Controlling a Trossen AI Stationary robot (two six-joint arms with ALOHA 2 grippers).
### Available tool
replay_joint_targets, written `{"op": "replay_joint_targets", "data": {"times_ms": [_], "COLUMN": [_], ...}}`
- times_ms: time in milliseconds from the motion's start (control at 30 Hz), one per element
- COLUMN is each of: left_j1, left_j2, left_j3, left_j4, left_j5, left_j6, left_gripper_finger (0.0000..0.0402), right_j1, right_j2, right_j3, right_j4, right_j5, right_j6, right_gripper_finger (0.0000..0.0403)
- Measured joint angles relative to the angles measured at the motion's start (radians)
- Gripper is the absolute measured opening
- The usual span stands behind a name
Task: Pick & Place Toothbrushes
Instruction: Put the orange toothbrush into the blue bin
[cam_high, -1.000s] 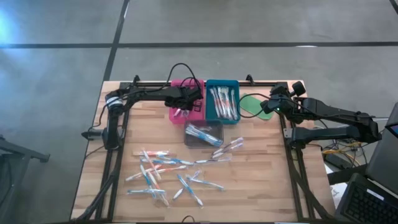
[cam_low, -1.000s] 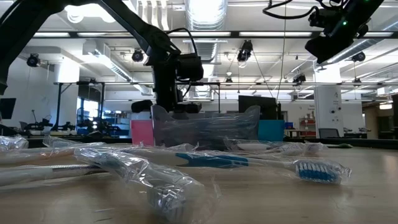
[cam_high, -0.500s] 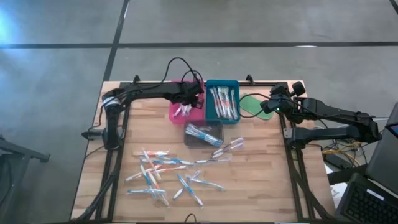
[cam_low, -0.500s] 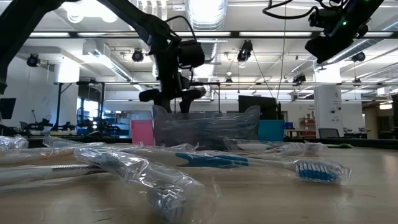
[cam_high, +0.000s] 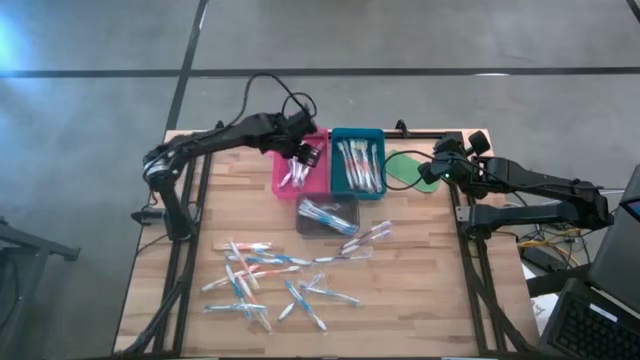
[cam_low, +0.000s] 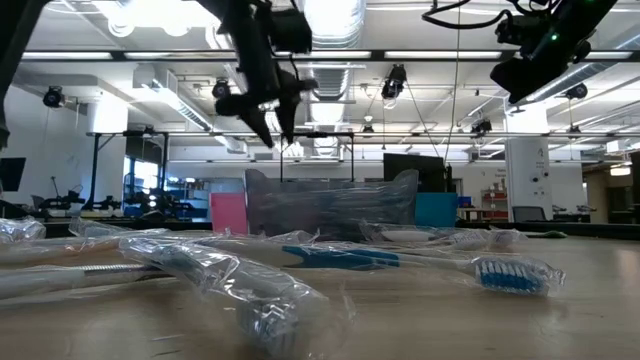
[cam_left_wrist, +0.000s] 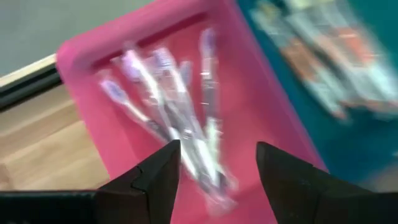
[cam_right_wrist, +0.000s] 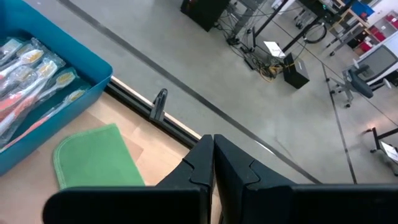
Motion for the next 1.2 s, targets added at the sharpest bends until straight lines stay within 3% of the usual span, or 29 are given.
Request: {"op": "replay_joint_targets", "data": {"times_ms": [467, 633, 833, 1033, 1200], "left_j1": [-0.073, -0.138, -0.244, -0.383, -0.496], "left_j2": [-0.310, -0.368, -0.385, -0.376, -0.377], "left_j3": [-0.005, -0.006, -0.007, -0.079, -0.205], "left_j4": [0.002, 0.002, -0.036, -0.116, -0.124], "left_j5": [0.225, 0.372, 0.539, 0.552, 0.551], "left_j6": [0.051, 0.131, 0.355, 0.732, 0.928], "left_gripper_finger": [0.0213, 0.0213, 0.0213, 0.0213, 0.0208], "right_j1": [0.000, 0.000, 0.000, 0.000, 0.001], "right_j2": [0.000, 0.000, 0.000, 0.000, 0.000], "right_j3": [0.000, 0.000, 0.000, -0.001, -0.018], "right_j4": [0.007, 0.029, 0.056, 0.058, 0.058], "right_j5": [0.000, 0.000, 0.000, -0.008, -0.137], "right_j6": [0.000, 0.000, 0.000, 0.048, 0.084], "right_gripper_finger": [0.0008, 0.0008, 0.0008, 0.0008, 0.0008]}}
